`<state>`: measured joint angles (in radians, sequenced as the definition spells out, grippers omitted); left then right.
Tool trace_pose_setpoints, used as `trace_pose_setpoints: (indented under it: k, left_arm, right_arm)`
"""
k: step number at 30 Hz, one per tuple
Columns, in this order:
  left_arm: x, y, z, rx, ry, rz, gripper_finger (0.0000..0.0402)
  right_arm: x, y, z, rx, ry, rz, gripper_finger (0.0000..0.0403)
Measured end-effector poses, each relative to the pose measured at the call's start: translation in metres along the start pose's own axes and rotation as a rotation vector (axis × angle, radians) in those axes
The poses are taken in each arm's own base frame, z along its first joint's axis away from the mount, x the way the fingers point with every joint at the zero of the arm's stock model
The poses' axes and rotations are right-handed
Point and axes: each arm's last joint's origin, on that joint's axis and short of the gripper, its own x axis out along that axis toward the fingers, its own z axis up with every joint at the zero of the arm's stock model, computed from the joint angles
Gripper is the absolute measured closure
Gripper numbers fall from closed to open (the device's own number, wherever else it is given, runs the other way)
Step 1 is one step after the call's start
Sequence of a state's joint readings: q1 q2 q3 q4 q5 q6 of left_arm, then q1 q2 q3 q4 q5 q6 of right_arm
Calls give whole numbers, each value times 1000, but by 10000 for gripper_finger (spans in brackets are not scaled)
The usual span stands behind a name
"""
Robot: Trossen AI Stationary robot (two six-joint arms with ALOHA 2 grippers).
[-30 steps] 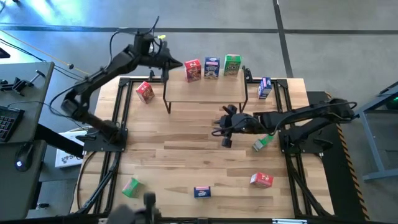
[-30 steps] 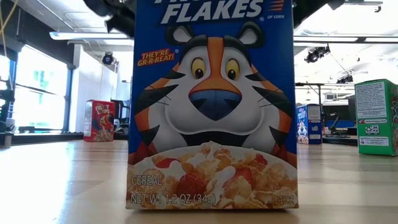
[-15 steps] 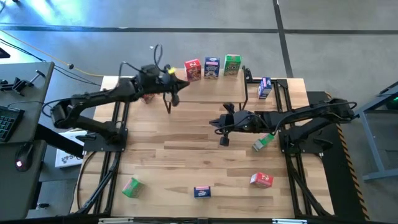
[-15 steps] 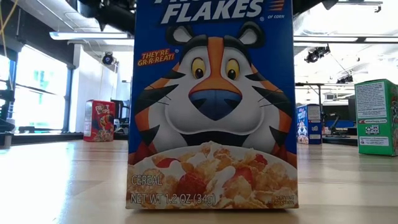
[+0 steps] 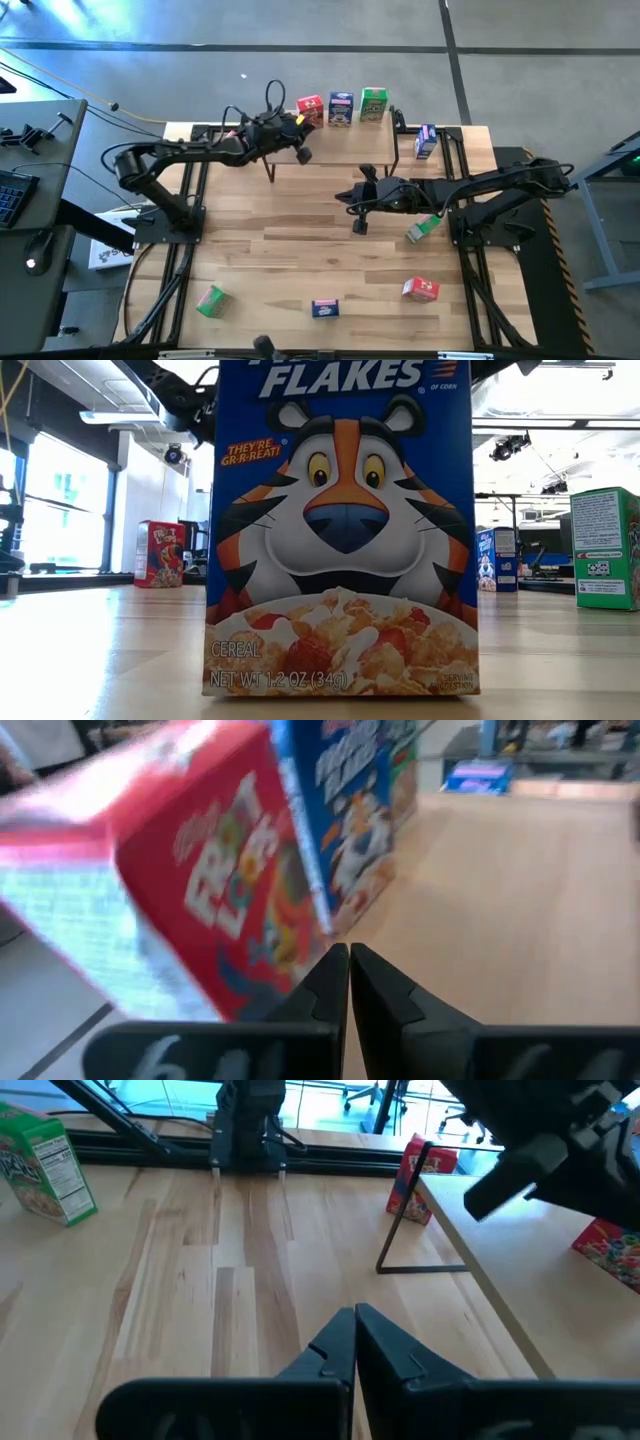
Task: Stack cereal on shelf
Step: Put the middle red cereal box on the shelf
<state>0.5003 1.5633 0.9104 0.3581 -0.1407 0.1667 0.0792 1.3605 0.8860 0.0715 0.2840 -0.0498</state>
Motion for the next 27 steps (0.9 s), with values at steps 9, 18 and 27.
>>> trace_pose_setpoints:
  k: [9, 18, 27]
  left_arm:
    - [5, 18, -6, -22, 22, 55, 395]
    - [5, 24, -8, -42, 21, 31, 395]
    - [5, 20, -7, -45, 13, -14, 395]
  right_arm:
    - [0, 0, -1, -3, 4, 0, 403]
    - [0, 0, -1, -5, 8, 1, 403]
    - [0, 0, -1, -5, 8, 5, 403]
